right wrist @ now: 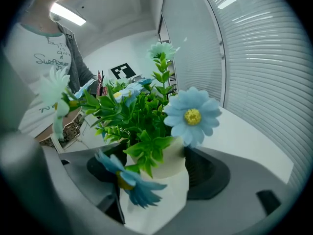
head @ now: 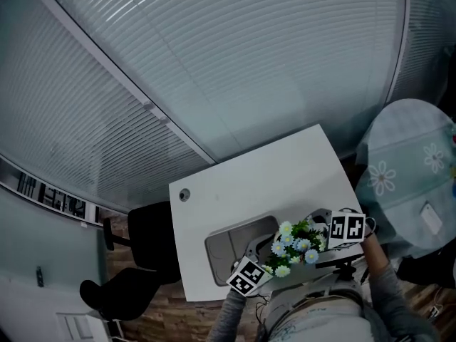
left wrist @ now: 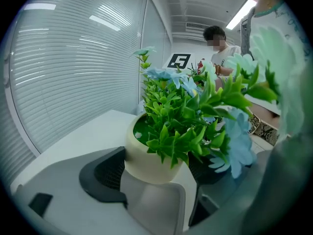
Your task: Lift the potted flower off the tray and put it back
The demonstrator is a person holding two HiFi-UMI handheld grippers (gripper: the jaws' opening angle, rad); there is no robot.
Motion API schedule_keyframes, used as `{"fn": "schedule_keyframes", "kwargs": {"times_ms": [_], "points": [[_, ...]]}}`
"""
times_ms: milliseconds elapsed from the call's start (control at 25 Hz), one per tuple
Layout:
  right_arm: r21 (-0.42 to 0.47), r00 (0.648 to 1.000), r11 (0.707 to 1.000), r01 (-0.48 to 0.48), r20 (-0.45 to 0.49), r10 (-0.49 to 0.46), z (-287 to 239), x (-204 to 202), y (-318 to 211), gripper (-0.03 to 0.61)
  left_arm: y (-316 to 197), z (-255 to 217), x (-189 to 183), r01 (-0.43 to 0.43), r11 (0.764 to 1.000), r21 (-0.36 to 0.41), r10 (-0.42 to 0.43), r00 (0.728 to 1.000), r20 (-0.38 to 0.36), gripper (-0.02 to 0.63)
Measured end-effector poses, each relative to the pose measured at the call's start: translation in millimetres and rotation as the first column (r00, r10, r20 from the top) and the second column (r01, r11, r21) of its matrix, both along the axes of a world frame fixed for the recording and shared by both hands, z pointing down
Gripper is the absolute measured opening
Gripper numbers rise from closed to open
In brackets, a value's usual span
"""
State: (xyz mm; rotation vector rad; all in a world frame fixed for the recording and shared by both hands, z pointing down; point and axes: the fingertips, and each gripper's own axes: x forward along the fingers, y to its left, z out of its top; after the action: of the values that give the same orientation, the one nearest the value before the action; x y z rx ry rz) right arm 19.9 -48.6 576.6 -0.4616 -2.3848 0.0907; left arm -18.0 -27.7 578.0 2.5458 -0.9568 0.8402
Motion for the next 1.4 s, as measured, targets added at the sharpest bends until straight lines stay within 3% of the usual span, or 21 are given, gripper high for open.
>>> {"fn": "schedule_keyframes", "kwargs": {"times_ms": [240, 1400], "points": [[-0.008, 0.999, 0.999, -0.039, 0.007, 0.039, -2.4, -27.6, 7.5, 0.360, 6.4, -2.5, -29.2, -0.036, 0.999, 0.004, 0.036, 0.999, -0.018, 0.405], [-0.023, 0.998, 0.999, -0.042, -0.052, 0.041, 21.6, -118.6, 38.4, 0.360, 37.0, 24.6, -119.1, -0.052, 0.998, -0.044, 0.051, 0.998, -0.023, 0.405]]}}
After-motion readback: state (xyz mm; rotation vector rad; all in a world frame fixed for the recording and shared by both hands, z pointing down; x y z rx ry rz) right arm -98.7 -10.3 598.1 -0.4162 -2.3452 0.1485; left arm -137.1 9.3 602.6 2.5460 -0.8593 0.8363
